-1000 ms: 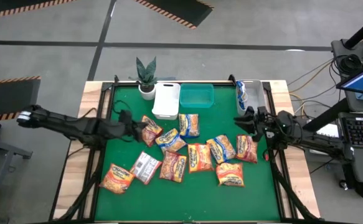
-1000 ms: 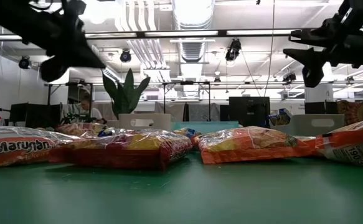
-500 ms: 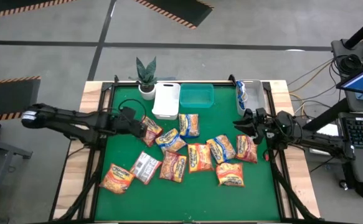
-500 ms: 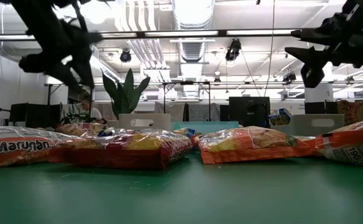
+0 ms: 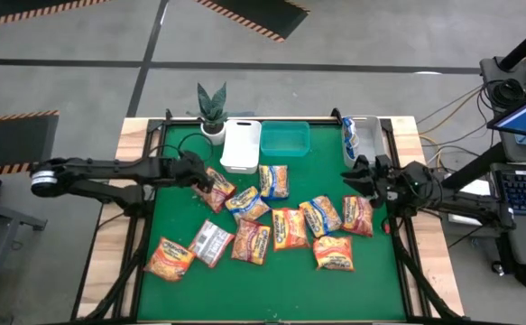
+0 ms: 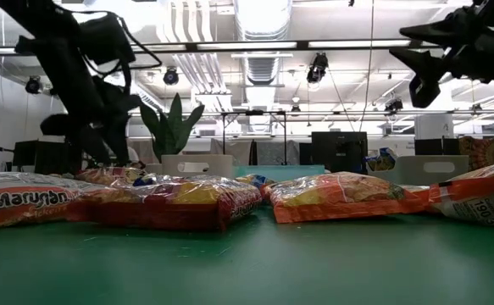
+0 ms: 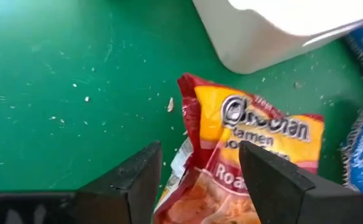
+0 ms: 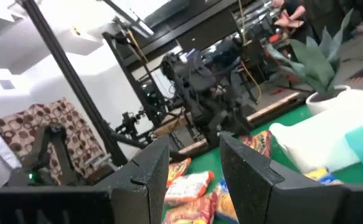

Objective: Sort Maruchan noodles
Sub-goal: Put the red noodle pack into the white bin

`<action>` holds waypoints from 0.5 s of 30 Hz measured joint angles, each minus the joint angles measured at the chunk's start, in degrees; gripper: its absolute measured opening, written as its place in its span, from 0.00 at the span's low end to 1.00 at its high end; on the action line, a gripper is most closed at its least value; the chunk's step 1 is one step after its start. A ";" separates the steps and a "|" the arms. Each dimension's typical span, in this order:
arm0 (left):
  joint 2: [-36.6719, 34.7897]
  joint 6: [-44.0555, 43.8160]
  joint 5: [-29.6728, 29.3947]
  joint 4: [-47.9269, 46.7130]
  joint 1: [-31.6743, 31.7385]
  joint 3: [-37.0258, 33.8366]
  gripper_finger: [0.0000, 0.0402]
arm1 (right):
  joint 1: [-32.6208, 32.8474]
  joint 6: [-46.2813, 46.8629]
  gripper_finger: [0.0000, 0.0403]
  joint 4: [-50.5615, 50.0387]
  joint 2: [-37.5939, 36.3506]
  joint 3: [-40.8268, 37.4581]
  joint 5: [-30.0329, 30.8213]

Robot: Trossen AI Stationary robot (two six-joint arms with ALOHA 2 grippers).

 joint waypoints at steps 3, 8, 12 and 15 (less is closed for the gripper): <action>0.25 1.77 0.47 2.39 0.12 -1.31 0.49 | 0.00 -1.41 0.33 0.22 0.20 2.58 3.22; 0.32 3.74 1.16 5.60 0.09 -4.11 0.49 | -0.02 -4.20 0.33 -0.07 2.06 8.08 5.36; 0.32 6.07 1.81 10.30 0.09 -6.87 0.49 | -0.02 -6.45 0.33 -0.28 4.79 12.33 5.35; 0.32 7.84 1.81 14.29 0.07 -8.41 0.45 | -0.02 -7.50 0.33 -1.38 7.19 14.47 5.31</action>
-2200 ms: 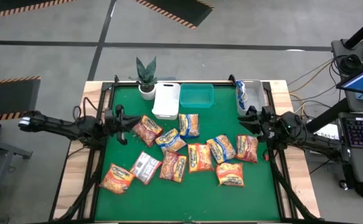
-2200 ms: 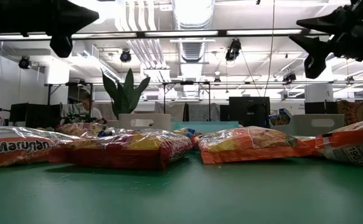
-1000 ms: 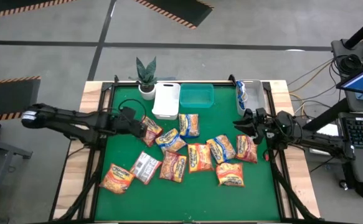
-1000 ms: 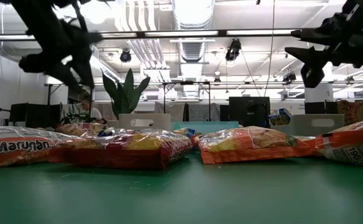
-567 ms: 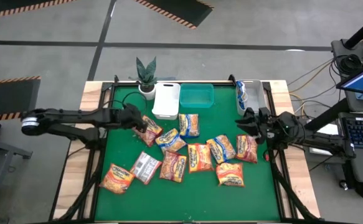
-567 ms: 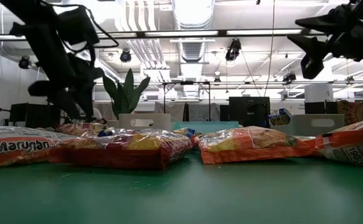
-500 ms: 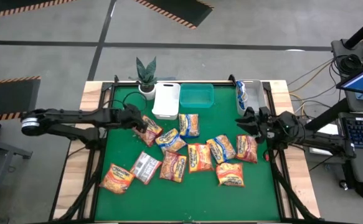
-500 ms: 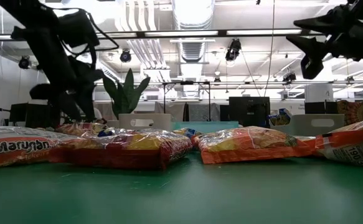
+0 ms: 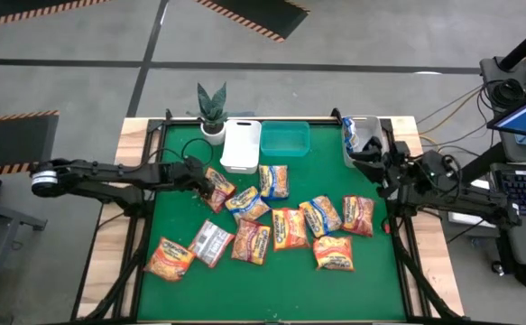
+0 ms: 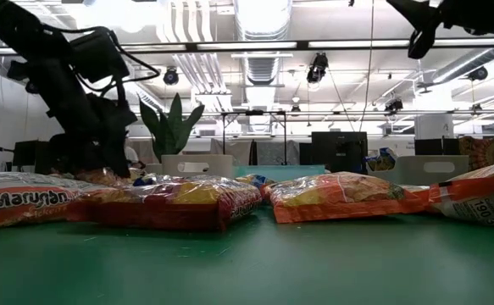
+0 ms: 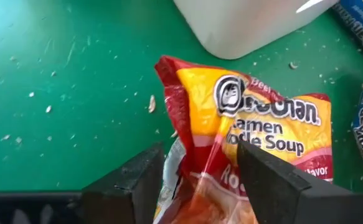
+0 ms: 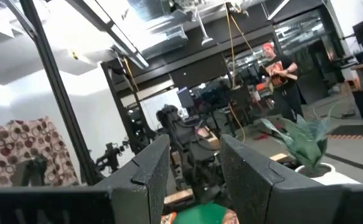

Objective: Sort Maruchan noodles
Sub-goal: Put the red noodle pack into the white bin

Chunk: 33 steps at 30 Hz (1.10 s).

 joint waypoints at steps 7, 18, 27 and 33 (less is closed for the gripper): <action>0.04 4.57 0.07 0.19 -0.11 0.03 0.14 | 0.00 -5.38 0.33 -0.10 5.72 1.81 -0.07; -1.24 23.76 -5.50 -0.19 -6.00 8.96 0.00 | -0.11 -10.79 0.32 0.00 11.40 4.15 -0.04; -1.49 46.60 -17.42 0.40 -16.62 20.18 0.00 | -0.13 -14.29 0.32 -0.46 13.32 4.53 0.00; -1.46 50.62 -24.63 2.98 -17.05 25.33 0.00 | -0.15 -15.17 0.32 0.09 14.34 5.37 0.07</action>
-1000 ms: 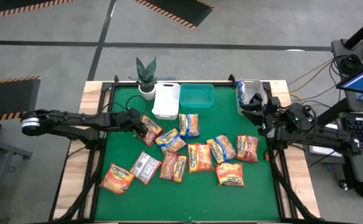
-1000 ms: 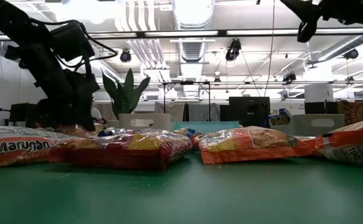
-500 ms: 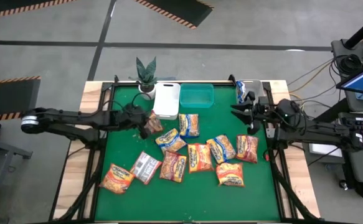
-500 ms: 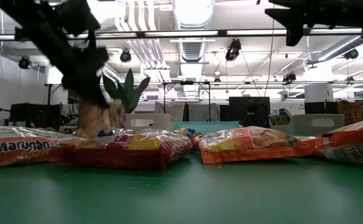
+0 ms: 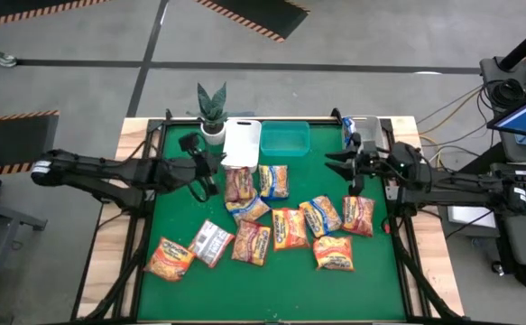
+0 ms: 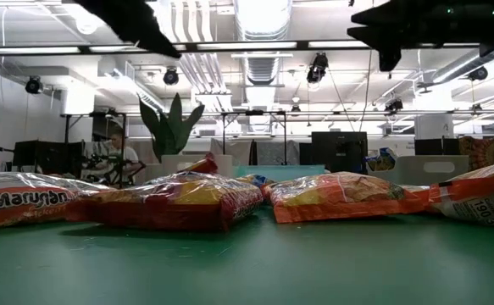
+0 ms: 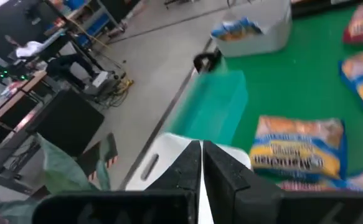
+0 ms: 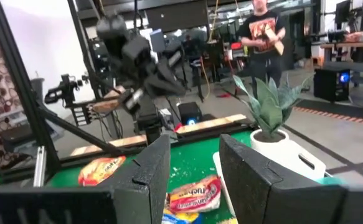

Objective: Sort Maruchan noodles
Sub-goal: Put the red noodle pack into the white bin

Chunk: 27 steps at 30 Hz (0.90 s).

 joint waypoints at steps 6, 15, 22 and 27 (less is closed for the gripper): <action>0.17 -5.75 13.85 -1.99 0.15 0.33 0.00 | 0.00 -0.59 0.32 0.04 0.75 0.02 0.21; 5.72 -21.75 18.51 7.73 0.20 -8.95 0.01 | 0.00 -0.47 0.32 -0.09 0.84 0.00 1.68; 14.29 -23.34 19.55 16.46 -0.26 -10.53 0.20 | 0.00 -0.44 0.32 -0.09 1.71 0.02 1.81; 20.82 -25.70 20.01 15.21 -0.85 -7.82 0.45 | 0.00 -0.63 0.32 -0.06 2.29 0.02 1.84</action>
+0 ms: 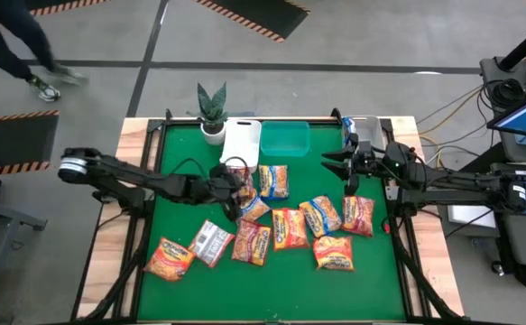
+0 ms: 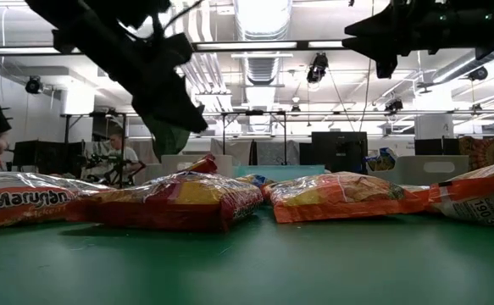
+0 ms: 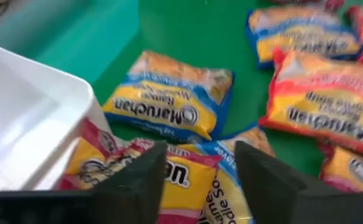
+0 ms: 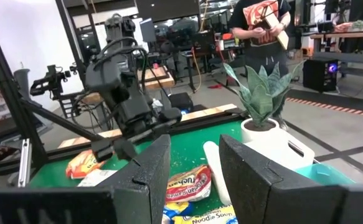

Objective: Sort Maruchan noodles
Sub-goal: Put the red noodle pack into the white bin

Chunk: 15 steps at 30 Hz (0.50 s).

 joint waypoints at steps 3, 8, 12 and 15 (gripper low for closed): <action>4.09 2.20 -1.33 -0.84 -1.53 2.15 0.60 | 0.00 -0.19 0.32 0.05 0.30 0.00 0.04; 9.75 5.39 -10.53 -6.99 -3.06 6.09 0.76 | 0.00 -0.78 0.32 -0.05 0.34 0.00 0.07; 13.12 4.27 -11.81 -7.74 -3.04 8.02 0.77 | 0.00 -1.25 0.32 -0.07 0.35 0.00 0.07; 15.22 2.67 -13.86 -8.28 -2.98 8.27 0.74 | 0.00 -1.49 0.32 -0.08 0.65 0.00 0.07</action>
